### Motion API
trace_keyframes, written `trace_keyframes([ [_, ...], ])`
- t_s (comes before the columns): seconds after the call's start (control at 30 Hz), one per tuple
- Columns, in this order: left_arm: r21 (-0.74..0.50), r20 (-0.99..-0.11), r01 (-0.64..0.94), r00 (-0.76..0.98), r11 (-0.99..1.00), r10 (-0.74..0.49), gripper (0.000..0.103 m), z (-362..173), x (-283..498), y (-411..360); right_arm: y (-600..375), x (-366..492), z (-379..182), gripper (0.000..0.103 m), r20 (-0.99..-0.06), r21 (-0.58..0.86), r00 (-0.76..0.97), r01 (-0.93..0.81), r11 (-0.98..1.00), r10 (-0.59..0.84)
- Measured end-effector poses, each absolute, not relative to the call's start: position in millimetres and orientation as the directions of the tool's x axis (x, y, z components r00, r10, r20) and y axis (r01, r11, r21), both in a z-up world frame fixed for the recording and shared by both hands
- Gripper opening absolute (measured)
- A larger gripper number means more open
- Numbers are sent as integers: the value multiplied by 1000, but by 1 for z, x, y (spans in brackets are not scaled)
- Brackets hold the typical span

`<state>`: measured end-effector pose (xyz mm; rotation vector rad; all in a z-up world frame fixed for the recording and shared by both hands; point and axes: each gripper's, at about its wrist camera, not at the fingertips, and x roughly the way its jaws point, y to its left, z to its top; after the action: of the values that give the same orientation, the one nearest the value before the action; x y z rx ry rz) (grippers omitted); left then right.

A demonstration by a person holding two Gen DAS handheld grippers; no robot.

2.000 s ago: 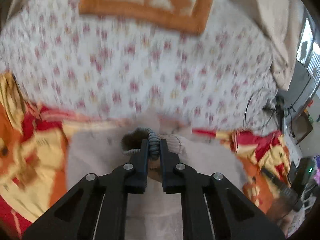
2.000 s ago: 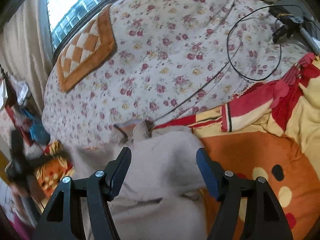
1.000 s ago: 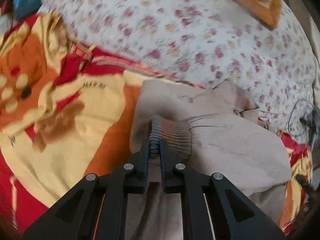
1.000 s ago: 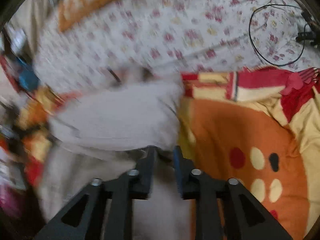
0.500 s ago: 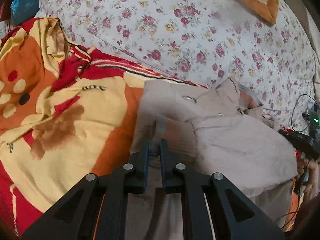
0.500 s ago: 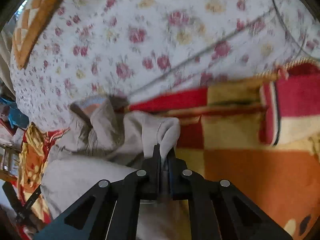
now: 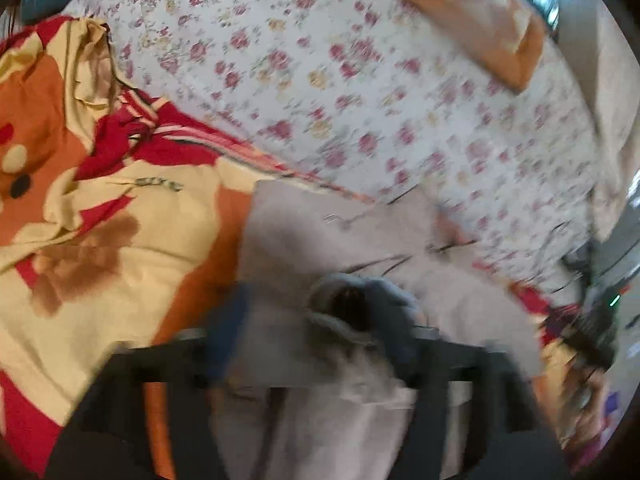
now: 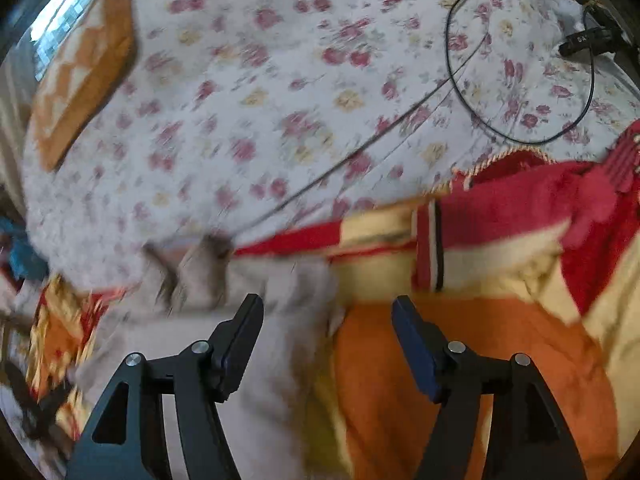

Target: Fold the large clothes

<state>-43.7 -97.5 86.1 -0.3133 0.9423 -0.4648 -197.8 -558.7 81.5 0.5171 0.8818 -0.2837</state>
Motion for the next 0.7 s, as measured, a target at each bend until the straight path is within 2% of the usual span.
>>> trace_keyframes([
  [0.07, -493, -663, 252, 510, 833, -548, 82, 92, -48, -100, -549, -212, 84, 69, -798, 318, 603, 434, 843, -9],
  [0.2, -466, -646, 318, 515, 826, -563, 83, 102, -57, -119, -537, -235, 79, 70, -772, 391, 635, 438, 810, 30],
  [0.43, -319, -784, 267, 465, 909, -412, 85, 71, -46, -150, -525, -229, 65, 70, -760, 459, 642, 418, 784, 103],
  [0.47, -282, -803, 273, 456, 920, -382, 81, 65, -44, -155, -525, -229, 66, 70, -757, 458, 646, 414, 787, 101],
  [0.5, -251, -812, 288, 458, 924, -363, 70, 63, -45, -159, -524, -231, 66, 70, -755, 456, 649, 412, 789, 98],
  [0.53, -216, -819, 313, 457, 925, -346, 43, 63, -47, -164, -525, -231, 67, 70, -752, 456, 653, 410, 790, 96],
  [0.57, -200, -829, 348, 438, 916, -347, 28, 69, -48, -171, -526, -232, 68, 70, -749, 456, 655, 408, 791, 94],
  [0.6, -215, -818, 365, 439, 906, -371, 23, 76, -50, -174, -528, -233, 69, 70, -748, 454, 658, 407, 793, 90],
  [0.7, -219, -780, 400, 476, 890, -406, 20, 118, -52, -180, -530, -241, 78, 70, -741, 433, 669, 402, 807, 64],
])
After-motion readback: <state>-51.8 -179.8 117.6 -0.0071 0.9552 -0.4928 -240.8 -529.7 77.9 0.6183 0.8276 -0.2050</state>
